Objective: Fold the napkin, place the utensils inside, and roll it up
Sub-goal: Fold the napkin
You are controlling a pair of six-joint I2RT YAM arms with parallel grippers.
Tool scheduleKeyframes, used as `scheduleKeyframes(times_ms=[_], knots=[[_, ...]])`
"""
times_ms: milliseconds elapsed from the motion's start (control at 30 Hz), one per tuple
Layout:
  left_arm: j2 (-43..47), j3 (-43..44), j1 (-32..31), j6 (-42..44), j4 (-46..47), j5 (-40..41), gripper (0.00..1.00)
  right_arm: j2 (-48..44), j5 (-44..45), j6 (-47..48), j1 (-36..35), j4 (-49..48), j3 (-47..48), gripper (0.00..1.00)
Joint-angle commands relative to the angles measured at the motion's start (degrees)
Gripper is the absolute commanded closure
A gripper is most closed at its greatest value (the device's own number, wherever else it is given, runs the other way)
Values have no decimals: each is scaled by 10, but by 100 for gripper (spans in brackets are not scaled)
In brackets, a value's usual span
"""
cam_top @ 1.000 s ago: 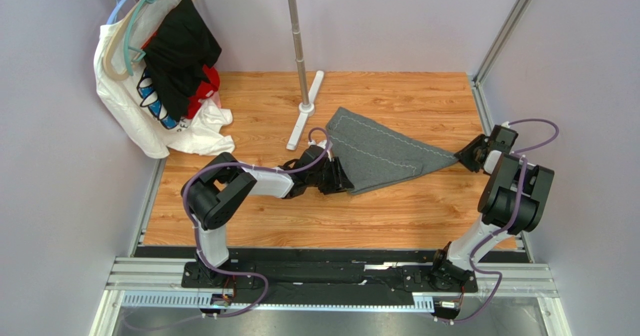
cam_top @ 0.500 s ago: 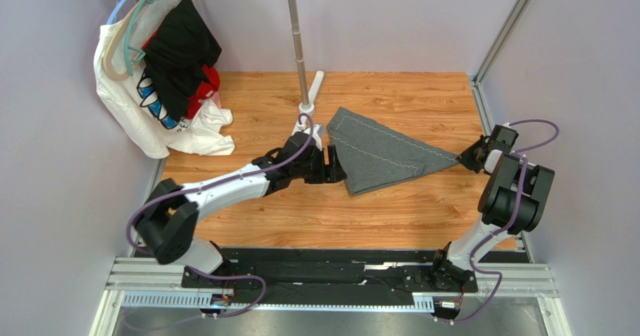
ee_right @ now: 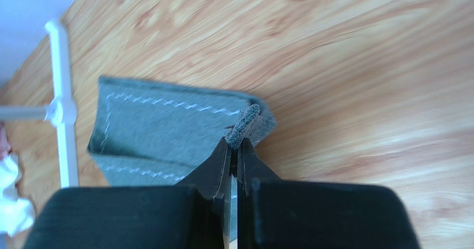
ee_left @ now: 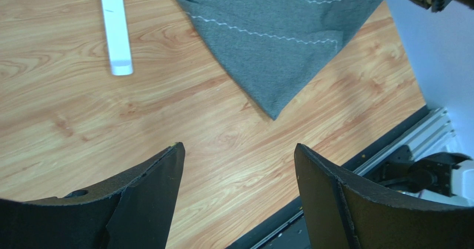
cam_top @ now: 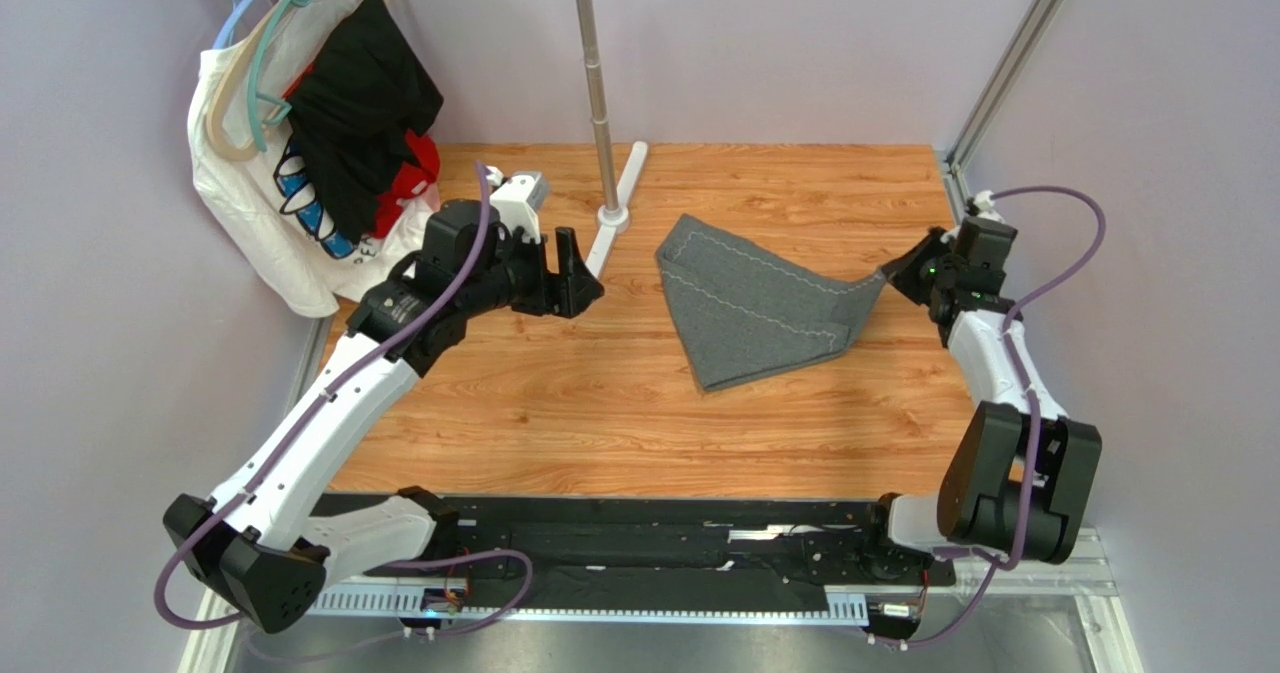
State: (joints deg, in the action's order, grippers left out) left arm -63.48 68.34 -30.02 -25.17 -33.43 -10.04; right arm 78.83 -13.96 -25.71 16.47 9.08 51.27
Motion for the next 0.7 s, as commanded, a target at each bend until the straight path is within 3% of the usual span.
scheduleKeyframes(times_ms=[0, 300, 667], knots=[[-5, 35, 24, 89, -86, -12, 18, -47, 25, 15, -72, 30, 9, 100], [-1, 0, 66, 121, -63, -19, 18, -112, 40, -2, -219, 32, -54, 100], [11, -67, 85, 122, -16, -9, 18, -47, 96, -32, -375, -39, -95, 100]])
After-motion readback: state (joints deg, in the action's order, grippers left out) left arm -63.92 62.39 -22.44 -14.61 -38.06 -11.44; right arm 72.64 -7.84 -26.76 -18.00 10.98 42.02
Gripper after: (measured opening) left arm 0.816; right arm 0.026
